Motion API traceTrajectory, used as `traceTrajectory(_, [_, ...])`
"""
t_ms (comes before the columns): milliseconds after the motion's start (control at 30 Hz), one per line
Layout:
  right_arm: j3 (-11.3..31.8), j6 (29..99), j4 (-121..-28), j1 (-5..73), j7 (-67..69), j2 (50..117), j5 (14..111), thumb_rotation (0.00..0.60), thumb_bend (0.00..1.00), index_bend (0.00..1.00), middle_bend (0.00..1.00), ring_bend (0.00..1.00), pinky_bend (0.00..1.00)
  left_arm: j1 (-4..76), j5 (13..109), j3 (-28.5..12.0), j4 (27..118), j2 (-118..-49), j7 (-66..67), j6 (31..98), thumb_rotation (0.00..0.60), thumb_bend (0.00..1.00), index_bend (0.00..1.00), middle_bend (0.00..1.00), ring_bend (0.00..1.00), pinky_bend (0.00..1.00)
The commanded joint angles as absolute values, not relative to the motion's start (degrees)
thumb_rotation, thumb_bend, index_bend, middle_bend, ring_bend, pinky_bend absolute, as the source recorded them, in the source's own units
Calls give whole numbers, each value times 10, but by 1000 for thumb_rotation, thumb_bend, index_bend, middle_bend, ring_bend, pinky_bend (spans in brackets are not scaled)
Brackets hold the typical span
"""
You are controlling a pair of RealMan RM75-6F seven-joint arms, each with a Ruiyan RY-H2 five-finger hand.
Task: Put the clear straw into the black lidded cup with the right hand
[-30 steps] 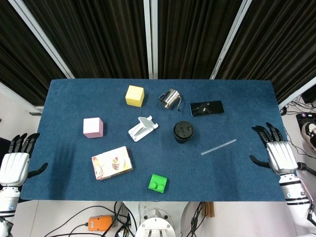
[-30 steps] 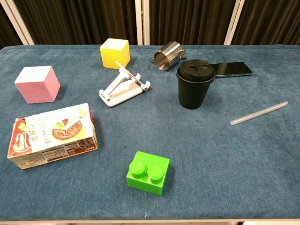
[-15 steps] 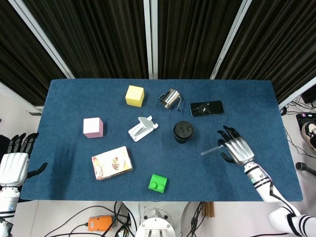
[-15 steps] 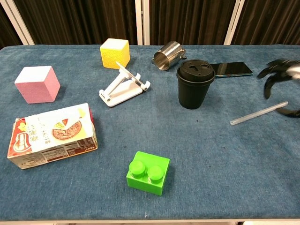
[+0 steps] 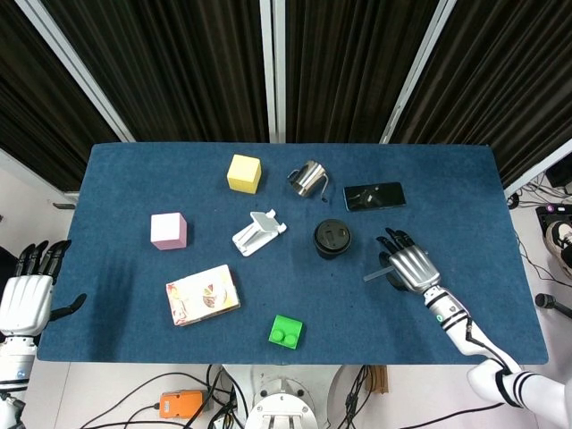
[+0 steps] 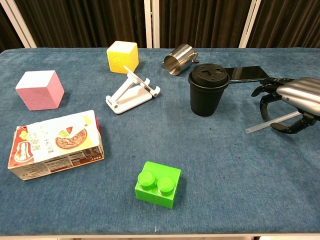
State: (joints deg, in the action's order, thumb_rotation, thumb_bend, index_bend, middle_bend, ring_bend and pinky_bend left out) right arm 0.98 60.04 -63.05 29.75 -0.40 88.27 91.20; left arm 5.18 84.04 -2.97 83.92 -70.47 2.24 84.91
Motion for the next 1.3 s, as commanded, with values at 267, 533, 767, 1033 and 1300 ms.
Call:
traceTrajectory(267, [5, 586, -612, 309, -1, 895, 906, 600, 555, 538, 203, 28, 159, 49, 838, -28, 834, -707, 19, 848, 600, 138, 82, 112, 29, 0])
traceTrajectory(533, [4, 589, -607, 312, 6, 899, 903, 600, 642, 611, 212, 35, 159, 47, 838, -29, 831, -706, 16, 851, 600, 138, 82, 112, 30, 0])
traceTrajectory(767, [32, 664, -650, 305, 66, 873, 908, 600, 650, 660, 241, 55, 159, 46, 838, -29, 831, -704, 15, 852, 600, 138, 82, 112, 30, 0])
traceTrajectory(1033, [101, 777, -796, 305, 246, 797, 916, 600, 677, 688, 263, 71, 164, 48, 841, -30, 837, -701, 17, 853, 600, 138, 82, 112, 30, 0])
traceTrajectory(1300, [145, 743, -869, 338, 443, 832, 858, 600, 677, 688, 263, 71, 165, 48, 840, -30, 840, -703, 21, 852, 600, 138, 82, 112, 30, 0])
